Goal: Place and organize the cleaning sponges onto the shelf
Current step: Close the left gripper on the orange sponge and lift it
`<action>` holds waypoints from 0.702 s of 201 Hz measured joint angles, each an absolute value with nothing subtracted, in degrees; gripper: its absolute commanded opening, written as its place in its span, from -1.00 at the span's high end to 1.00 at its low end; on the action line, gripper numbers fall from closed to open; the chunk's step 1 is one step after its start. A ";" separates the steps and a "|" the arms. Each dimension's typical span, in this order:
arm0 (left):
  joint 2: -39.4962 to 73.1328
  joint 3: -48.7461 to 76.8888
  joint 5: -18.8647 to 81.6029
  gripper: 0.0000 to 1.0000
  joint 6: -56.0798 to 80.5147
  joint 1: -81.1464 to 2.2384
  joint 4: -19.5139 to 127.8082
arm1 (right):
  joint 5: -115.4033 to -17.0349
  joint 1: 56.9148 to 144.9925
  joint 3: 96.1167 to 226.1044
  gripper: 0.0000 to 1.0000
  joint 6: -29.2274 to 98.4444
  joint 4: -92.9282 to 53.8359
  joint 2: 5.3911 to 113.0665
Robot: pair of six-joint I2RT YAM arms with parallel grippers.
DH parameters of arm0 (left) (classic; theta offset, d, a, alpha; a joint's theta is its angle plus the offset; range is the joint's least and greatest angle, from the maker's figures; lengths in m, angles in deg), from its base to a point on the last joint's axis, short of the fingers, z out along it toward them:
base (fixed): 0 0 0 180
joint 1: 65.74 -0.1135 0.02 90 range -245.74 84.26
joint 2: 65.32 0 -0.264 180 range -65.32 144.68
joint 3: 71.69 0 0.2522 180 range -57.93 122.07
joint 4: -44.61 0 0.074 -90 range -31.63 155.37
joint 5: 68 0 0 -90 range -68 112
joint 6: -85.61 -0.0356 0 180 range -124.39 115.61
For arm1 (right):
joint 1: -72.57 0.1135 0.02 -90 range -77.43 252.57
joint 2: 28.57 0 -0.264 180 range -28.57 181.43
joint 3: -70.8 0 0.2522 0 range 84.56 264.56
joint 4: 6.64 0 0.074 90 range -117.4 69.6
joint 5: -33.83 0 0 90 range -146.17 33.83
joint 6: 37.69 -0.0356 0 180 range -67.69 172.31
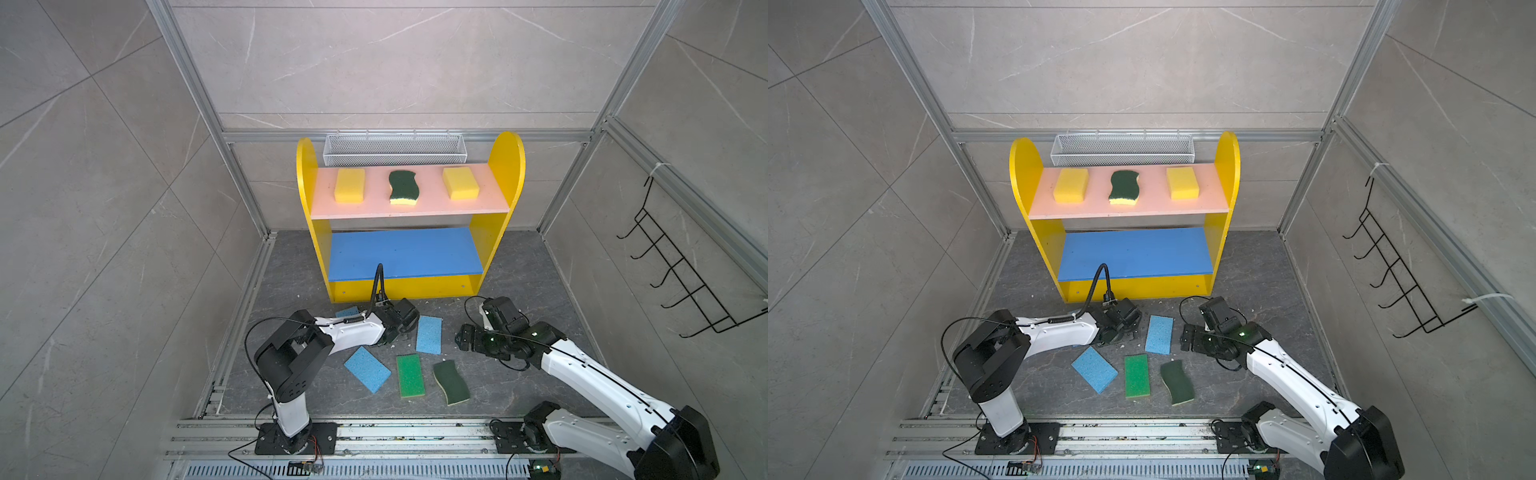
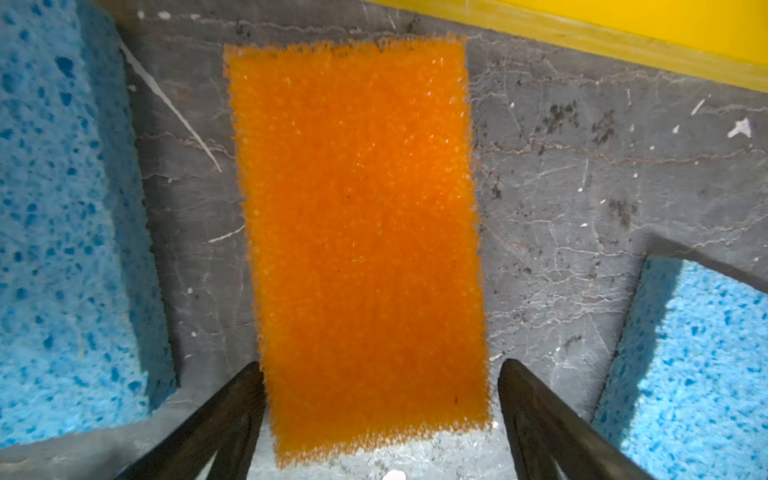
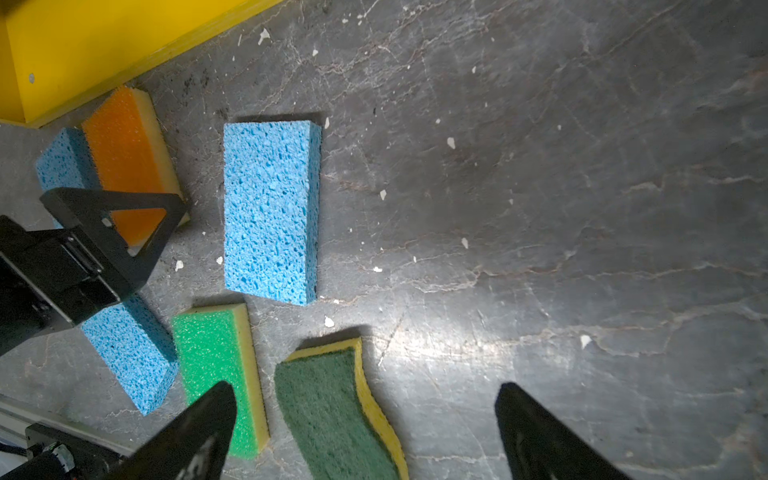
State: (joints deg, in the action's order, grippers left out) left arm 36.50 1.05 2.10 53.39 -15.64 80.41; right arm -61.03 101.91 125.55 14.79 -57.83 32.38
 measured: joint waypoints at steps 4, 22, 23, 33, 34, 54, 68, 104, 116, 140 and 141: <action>36.50 1.05 2.08 -0.76 53.48 -15.64 80.37 | -61.07 101.91 125.44 -0.99 14.81 -57.83 32.38; 36.87 1.05 2.01 -0.72 53.76 -15.88 80.32 | -61.18 101.91 125.14 -0.98 14.81 -57.83 32.27; 36.91 1.05 2.01 -0.72 53.76 -15.88 80.32 | -61.18 101.91 125.11 -0.98 14.79 -57.83 32.27; 37.30 1.12 1.27 -0.69 53.81 -15.92 80.19 | -61.18 101.91 125.00 -0.98 14.79 -57.83 32.07; 37.30 1.14 1.16 -0.69 53.83 -15.92 80.17 | -61.18 101.91 125.00 -0.98 14.81 -57.83 32.07; 37.57 1.18 0.44 -0.61 54.11 -15.92 80.21 | -61.20 101.91 124.89 -0.99 14.81 -57.83 31.96; 37.87 1.27 -0.39 -0.58 54.18 -15.90 80.21 | -61.42 101.91 124.87 -0.98 14.81 -57.83 31.96; 38.05 1.40 -1.27 -0.45 54.07 -15.92 80.72 | -61.60 101.91 124.87 -0.99 14.81 -57.83 31.96; 38.03 1.29 -1.55 -0.43 53.91 -15.92 80.78 | -61.60 101.91 124.87 -0.98 14.81 -57.83 31.96; 37.09 0.31 -1.92 -0.38 52.76 -15.90 80.98 | -61.60 101.91 124.87 -0.98 14.81 -57.83 31.98; 36.91 0.22 -1.95 -0.38 52.62 -15.90 81.09 | -61.60 101.91 124.87 -0.98 14.81 -57.83 31.98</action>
State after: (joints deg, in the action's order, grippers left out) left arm 36.91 0.22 -1.95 52.62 -15.90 81.09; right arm -61.60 101.91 124.87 14.81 -57.83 31.98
